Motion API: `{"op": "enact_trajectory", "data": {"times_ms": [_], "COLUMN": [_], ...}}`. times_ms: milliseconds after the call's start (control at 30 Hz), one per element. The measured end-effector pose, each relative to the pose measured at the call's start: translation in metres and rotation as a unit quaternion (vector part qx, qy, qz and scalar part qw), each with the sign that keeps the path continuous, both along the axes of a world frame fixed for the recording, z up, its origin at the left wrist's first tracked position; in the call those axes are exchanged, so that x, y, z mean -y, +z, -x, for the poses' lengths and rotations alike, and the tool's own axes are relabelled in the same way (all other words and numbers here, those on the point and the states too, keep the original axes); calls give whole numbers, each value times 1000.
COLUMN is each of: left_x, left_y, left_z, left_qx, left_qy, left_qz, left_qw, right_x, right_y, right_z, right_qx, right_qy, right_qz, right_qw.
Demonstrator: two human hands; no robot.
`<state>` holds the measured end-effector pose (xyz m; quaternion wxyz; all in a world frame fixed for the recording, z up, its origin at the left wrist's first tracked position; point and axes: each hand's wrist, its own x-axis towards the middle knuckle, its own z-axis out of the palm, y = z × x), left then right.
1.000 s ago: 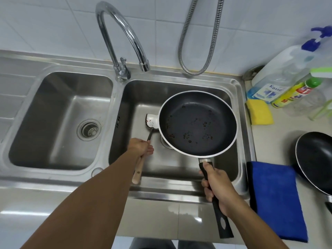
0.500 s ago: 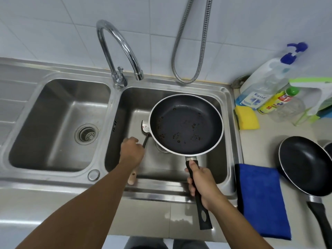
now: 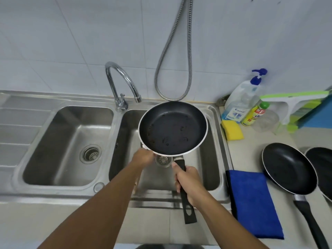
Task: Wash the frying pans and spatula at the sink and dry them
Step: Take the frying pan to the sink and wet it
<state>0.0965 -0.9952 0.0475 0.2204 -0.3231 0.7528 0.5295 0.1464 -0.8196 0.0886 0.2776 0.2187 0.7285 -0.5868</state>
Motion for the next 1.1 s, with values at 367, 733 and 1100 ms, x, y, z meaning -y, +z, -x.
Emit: {"op": "enact_trajectory", "data": {"times_ms": [367, 733, 1100], "left_x": [118, 127, 136], "left_y": [63, 56, 59], "left_z": [98, 146, 118], "left_qx": [-175, -149, -159], "left_qy": [-115, -226, -196], "left_qz": [238, 374, 399], "left_qw": [949, 887, 881], "right_x": [3, 10, 11], "right_y": [0, -8, -3], "right_z": [-14, -5, 1], "right_qx": [39, 65, 62], "right_qy": [23, 42, 43], "right_qz": [19, 9, 21], "right_qw": [999, 997, 997]}}
